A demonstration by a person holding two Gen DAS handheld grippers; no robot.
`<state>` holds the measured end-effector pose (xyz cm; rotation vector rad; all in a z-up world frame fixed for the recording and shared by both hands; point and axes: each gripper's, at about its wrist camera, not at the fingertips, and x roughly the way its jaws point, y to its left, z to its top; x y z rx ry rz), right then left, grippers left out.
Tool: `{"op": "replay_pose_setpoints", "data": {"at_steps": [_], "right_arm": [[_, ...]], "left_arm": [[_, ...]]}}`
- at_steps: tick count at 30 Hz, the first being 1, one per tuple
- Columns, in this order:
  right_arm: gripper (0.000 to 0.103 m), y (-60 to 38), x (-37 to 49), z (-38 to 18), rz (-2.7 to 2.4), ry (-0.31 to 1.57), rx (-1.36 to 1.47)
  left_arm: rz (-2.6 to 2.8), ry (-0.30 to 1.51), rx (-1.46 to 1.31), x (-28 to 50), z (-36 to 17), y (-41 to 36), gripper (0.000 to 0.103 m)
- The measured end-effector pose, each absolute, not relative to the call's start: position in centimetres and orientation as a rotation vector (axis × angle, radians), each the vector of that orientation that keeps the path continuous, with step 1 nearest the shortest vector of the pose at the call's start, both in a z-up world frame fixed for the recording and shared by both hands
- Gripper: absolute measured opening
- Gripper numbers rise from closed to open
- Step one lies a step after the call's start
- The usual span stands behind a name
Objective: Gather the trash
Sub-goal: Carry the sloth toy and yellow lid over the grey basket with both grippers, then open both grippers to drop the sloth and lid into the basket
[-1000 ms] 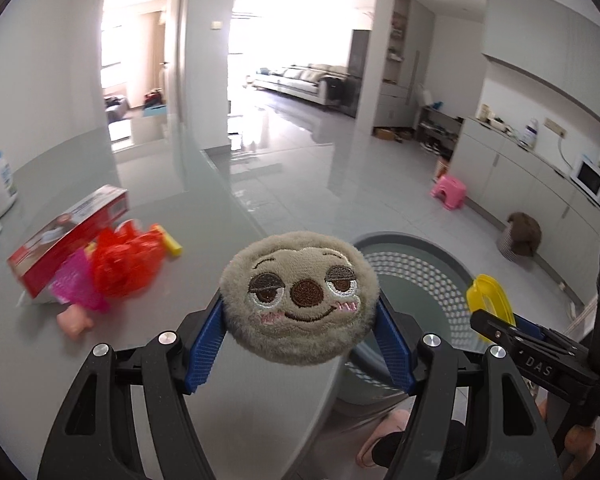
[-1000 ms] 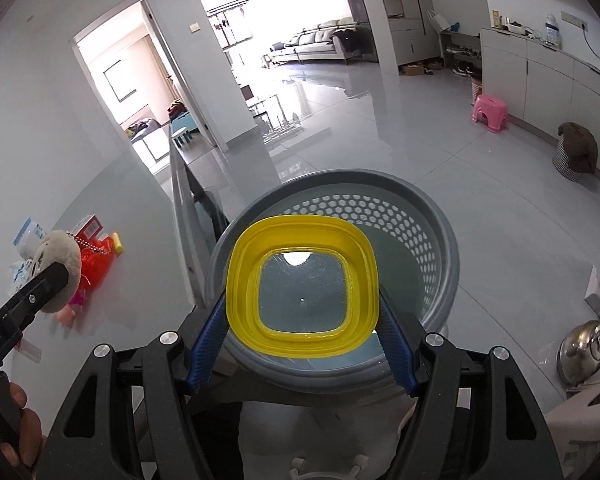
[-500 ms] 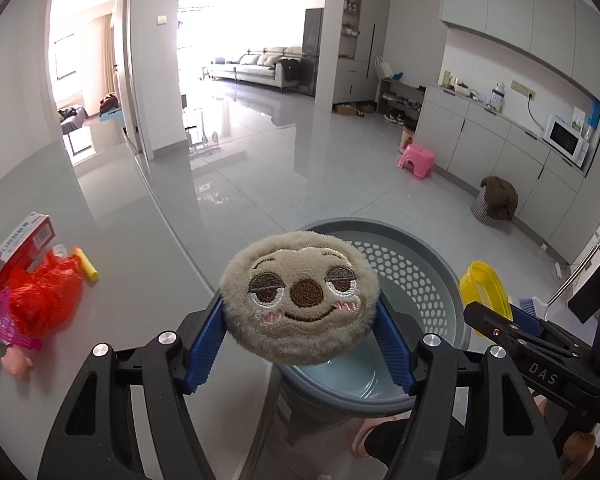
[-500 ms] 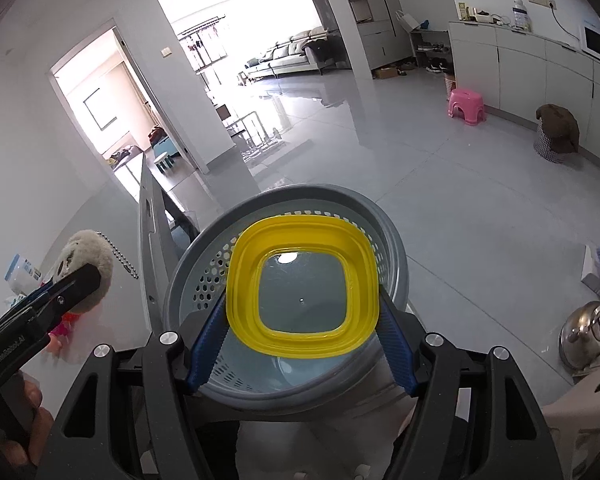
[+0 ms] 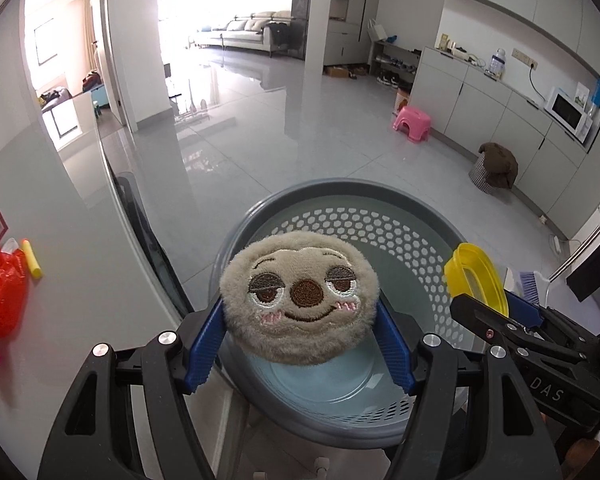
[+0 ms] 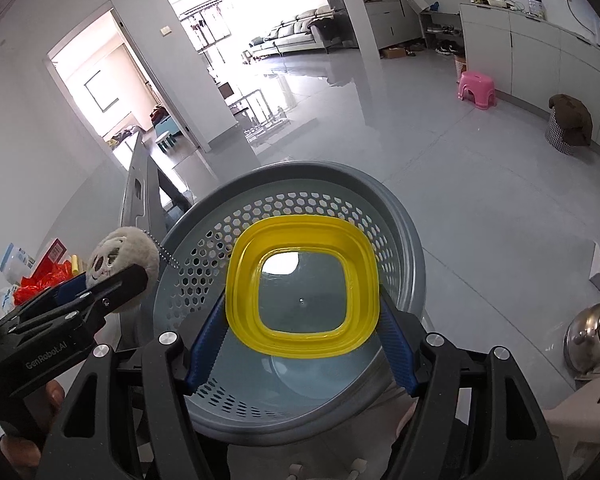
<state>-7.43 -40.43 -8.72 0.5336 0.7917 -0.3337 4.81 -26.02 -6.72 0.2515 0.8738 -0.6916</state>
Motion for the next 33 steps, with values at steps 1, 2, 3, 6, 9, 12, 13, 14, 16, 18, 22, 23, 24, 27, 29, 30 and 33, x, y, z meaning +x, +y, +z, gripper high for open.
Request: {"op": "replay_pose_setpoints", "data": {"at_steps": [1, 2, 3, 6, 9, 12, 13, 14, 16, 18, 22, 23, 24, 27, 29, 30, 33], "right_arm": [[0.067, -40.6, -7.2, -8.9, -0.335, 0.796, 0.534], [0.067, -40.6, -7.1, -9.0, -0.337, 0.801, 0.535], [0.067, -40.7, -7.1, -9.2, -0.338, 0.805, 0.537], [0.067, -40.6, -7.1, -9.7, -0.34, 0.813, 0.541], [0.067, -41.0, -7.3, -9.8, -0.337, 0.815, 0.543], [0.069, -40.9, -7.4, -9.9, -0.336, 0.812, 0.539], [0.069, -41.2, -7.3, -9.8, -0.338, 0.811, 0.537], [0.069, -41.3, -7.4, -9.8, -0.336, 0.81, 0.537], [0.075, -41.3, -7.5, -9.7, -0.331, 0.799, 0.538], [0.078, -41.3, -7.8, -9.5, -0.33, 0.782, 0.54], [0.078, -41.3, -8.1, -9.3, -0.334, 0.776, 0.541], [0.078, -41.3, -8.1, -9.3, -0.334, 0.775, 0.541], [0.078, -41.2, -8.1, -9.3, -0.335, 0.774, 0.542], [0.078, -41.2, -8.2, -9.3, -0.334, 0.774, 0.544], [0.078, -41.1, -8.2, -9.1, -0.336, 0.77, 0.544], [0.078, -41.1, -8.3, -9.0, -0.335, 0.768, 0.545], [0.078, -40.9, -8.5, -8.8, -0.331, 0.762, 0.544]], "left_arm": [[-0.695, 0.879, 0.257, 4.8, -6.9, -26.3, 0.067], [-0.699, 0.883, 0.262, 4.8, -7.1, -26.6, 0.067], [-0.703, 0.888, 0.267, 4.8, -7.3, -26.6, 0.067], [-0.705, 0.902, 0.278, 4.8, -7.7, -26.8, 0.068], [-0.7, 0.906, 0.279, 4.8, -7.6, -27.1, 0.07], [-0.684, 0.907, 0.272, 4.8, -7.6, -26.9, 0.073], [-0.679, 0.909, 0.268, 4.9, -7.6, -26.8, 0.073], [-0.677, 0.911, 0.262, 5.0, -7.7, -26.6, 0.075], [-0.67, 0.913, 0.253, 5.2, -7.7, -26.3, 0.079], [-0.664, 0.913, 0.252, 5.3, -7.7, -26.2, 0.081], [-0.661, 0.911, 0.249, 5.1, -7.4, -25.9, 0.081], [-0.662, 0.911, 0.25, 5.1, -7.4, -25.8, 0.081], [-0.662, 0.911, 0.25, 5.0, -7.4, -25.7, 0.081], [-0.661, 0.909, 0.25, 4.8, -7.2, -25.6, 0.081], [-0.659, 0.904, 0.248, 4.8, -7.0, -25.4, 0.081], [-0.658, 0.902, 0.247, 4.9, -7.0, -25.3, 0.081], [-0.654, 0.894, 0.242, 4.6, -6.7, -25.1, 0.081]]}}
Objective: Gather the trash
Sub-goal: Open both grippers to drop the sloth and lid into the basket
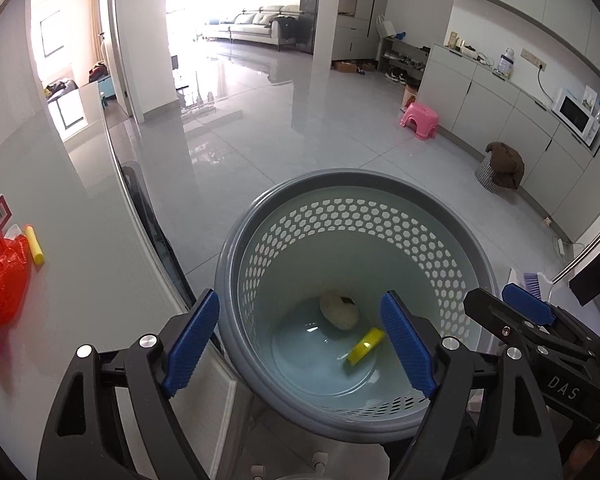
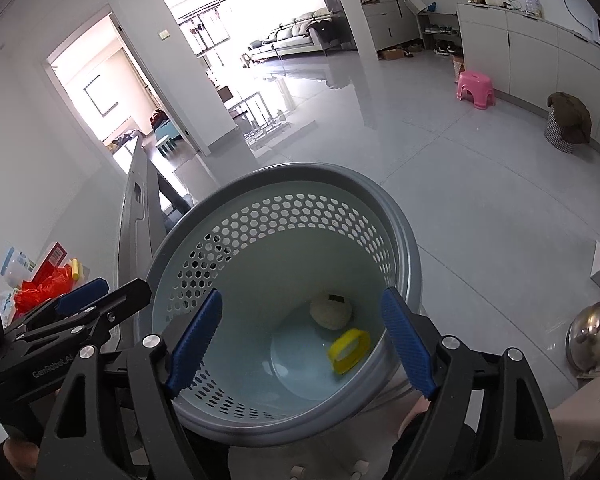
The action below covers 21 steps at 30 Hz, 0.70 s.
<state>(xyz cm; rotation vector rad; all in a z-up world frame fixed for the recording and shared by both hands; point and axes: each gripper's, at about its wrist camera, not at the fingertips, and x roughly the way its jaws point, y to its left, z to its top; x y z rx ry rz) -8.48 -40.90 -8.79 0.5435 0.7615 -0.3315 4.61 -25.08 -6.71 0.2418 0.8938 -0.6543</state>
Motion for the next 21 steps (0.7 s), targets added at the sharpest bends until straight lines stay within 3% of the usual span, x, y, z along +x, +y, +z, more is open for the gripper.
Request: {"op": "replay_pose_setpoints", "data": {"at_steps": [21], "right_arm": [[0.078, -36.7, -10.0, -5.8, -0.296, 0.724, 0.487]], "left_arm": [[-0.622, 0.827, 0.173, 2.0, -3.2, -20.3, 0.081]]}}
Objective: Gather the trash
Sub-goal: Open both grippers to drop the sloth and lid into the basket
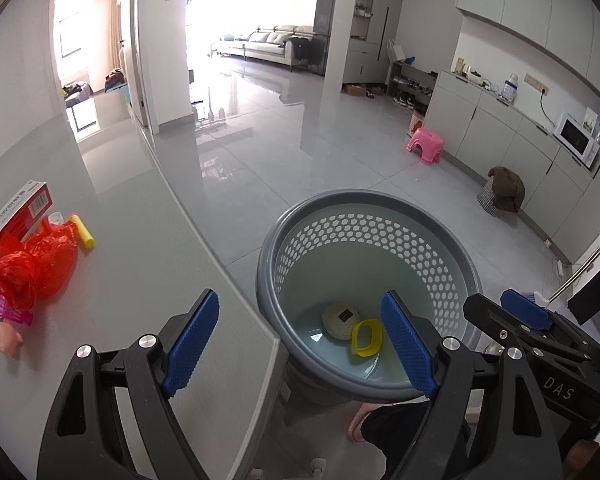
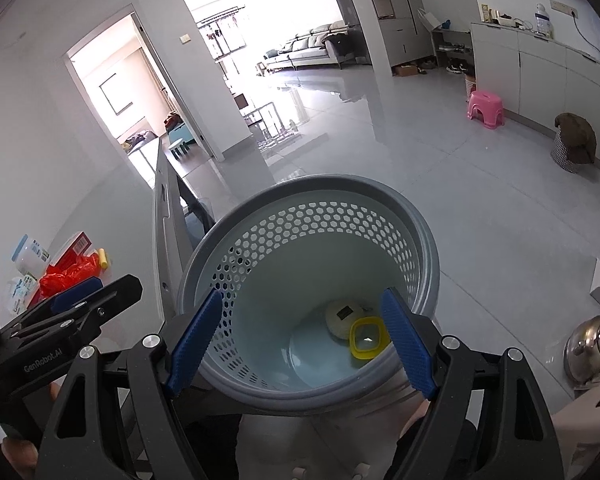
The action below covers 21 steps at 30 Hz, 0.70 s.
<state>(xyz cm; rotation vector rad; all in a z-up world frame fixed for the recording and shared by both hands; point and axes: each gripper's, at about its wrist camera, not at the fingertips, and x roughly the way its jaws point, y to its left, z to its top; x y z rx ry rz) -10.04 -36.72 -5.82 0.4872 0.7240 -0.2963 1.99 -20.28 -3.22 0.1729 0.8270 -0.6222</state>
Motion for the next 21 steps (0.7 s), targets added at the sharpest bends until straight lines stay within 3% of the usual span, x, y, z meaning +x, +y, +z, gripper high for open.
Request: {"op": "replay_pose_setpoints", "data": {"at_steps": [21], "right_arm": [[0.078, -31.1, -7.8, -4.0, -0.151, 0.723, 0.417]], "left_arm": [[-0.458, 0.788, 0.104, 1.2, -1.6, -12.4, 0.085]]}}
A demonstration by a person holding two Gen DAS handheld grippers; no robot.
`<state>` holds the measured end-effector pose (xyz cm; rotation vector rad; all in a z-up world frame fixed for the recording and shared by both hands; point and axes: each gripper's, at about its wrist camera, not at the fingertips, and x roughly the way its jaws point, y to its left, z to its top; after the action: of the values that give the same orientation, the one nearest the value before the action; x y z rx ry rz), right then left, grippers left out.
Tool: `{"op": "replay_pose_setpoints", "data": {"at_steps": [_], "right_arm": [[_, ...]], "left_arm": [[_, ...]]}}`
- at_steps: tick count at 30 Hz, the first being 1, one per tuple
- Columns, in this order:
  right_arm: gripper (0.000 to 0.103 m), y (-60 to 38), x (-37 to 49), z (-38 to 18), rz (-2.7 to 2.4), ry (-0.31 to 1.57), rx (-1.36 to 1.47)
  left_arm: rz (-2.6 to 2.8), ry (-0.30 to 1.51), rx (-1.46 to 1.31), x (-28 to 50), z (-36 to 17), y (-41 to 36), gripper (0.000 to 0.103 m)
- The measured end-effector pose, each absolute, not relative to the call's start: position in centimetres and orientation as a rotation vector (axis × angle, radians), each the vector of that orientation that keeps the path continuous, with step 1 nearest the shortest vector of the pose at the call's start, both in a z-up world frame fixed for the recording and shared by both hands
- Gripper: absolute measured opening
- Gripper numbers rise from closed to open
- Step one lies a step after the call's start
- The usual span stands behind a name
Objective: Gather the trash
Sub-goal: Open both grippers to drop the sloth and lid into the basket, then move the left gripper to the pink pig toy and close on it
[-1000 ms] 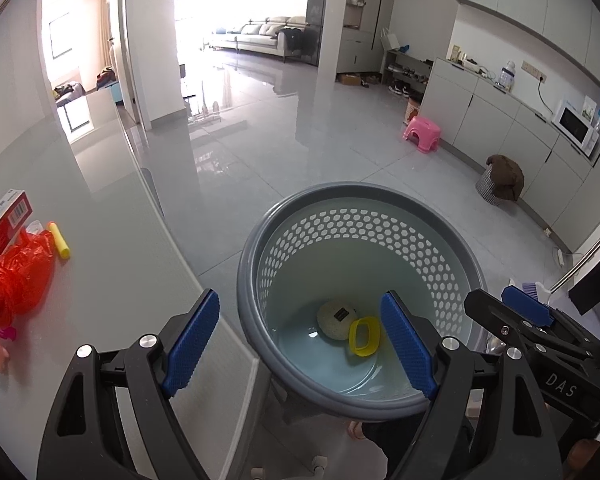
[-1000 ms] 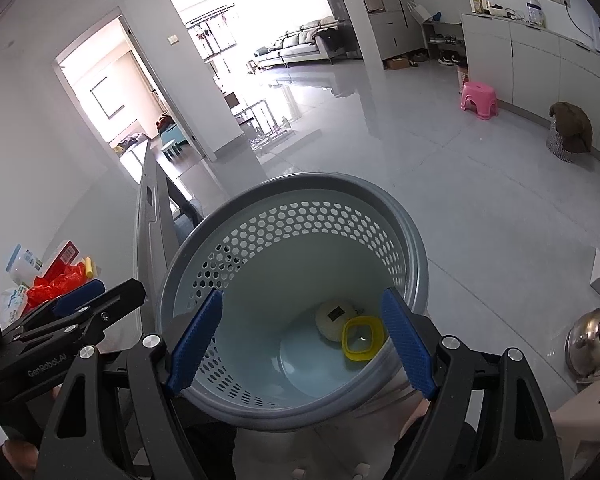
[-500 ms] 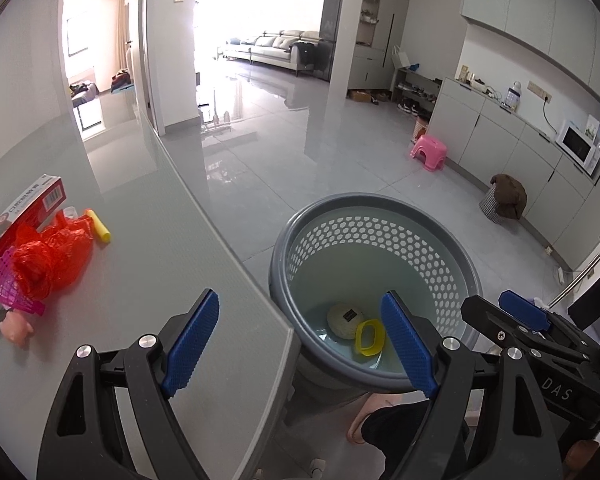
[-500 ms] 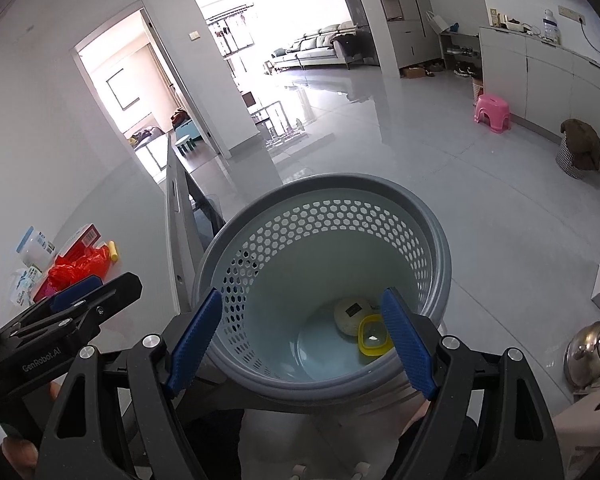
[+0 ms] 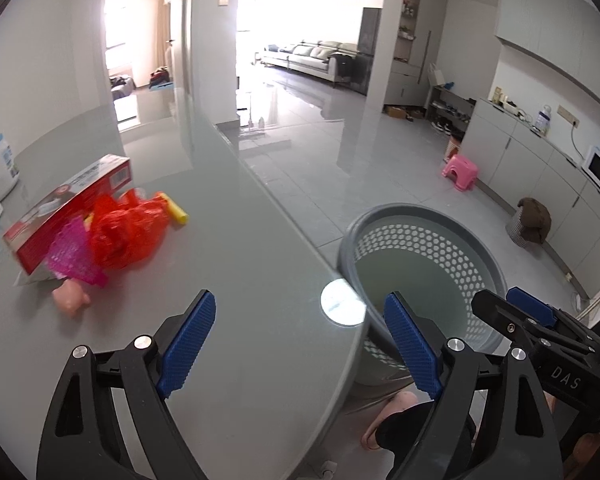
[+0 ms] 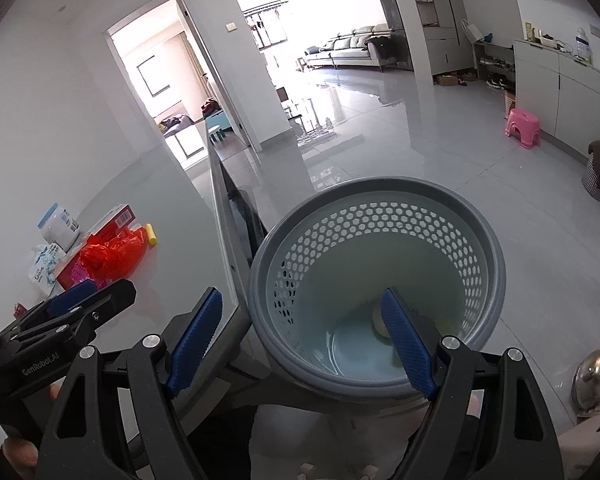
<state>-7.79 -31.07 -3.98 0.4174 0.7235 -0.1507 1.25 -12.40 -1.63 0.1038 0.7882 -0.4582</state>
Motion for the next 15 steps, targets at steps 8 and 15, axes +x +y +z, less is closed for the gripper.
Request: {"op": "replay_pose_setpoints", "data": {"at_steps": [8, 15], "right_arm": [[0.078, -27.5, -4.8, -4.2, -0.051, 0.759, 0.37], [0.078, -24.1, -2.2, -4.9, 0.043, 0.791, 0.331]], "left_arm": [[-0.344, 0.796, 0.059, 1.9, -2.4, -7.5, 0.088], [-0.225, 0.793, 0.014, 2.6, -2.8, -2.8, 0.09]]}}
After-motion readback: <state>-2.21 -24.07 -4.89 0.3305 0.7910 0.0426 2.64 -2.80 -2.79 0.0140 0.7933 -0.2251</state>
